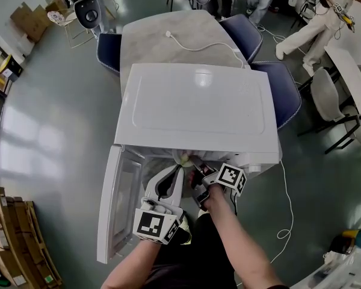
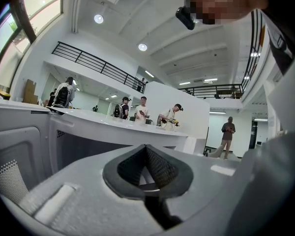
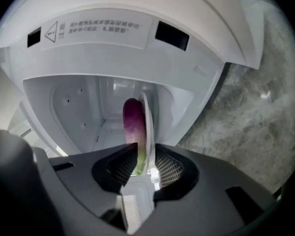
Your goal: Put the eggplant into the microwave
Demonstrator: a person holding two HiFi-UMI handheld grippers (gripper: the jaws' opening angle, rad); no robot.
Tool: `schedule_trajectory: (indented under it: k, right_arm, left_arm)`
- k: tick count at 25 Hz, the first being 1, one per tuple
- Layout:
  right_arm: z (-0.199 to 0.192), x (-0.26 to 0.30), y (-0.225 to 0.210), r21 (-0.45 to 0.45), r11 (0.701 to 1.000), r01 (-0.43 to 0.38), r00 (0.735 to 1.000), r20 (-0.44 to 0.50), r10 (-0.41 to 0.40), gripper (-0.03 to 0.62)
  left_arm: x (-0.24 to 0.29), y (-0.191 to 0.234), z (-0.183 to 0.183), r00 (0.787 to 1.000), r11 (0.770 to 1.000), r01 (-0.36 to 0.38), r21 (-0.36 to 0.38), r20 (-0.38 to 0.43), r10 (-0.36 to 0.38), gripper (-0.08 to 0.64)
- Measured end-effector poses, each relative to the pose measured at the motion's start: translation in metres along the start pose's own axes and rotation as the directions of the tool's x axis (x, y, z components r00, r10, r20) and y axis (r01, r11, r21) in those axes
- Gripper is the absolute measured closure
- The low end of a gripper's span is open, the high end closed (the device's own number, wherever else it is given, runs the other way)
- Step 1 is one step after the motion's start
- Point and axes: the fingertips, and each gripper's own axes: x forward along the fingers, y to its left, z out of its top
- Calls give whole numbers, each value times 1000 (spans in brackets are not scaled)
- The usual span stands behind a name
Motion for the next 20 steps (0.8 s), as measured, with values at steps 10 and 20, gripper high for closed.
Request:
schedule_trajectory:
  k: [10, 20]
  right_arm:
    - [-15, -14, -8, 69, 998, -2, 1000, -1, 2, 499]
    - [0, 2, -2, 54, 998, -42, 995, 90, 37, 574]
  left_arm:
    - [1, -2, -4, 1000, 1000, 2, -3, -10, -2, 551]
    - [0, 2, -7, 1000, 1000, -7, 0, -16, 7, 551]
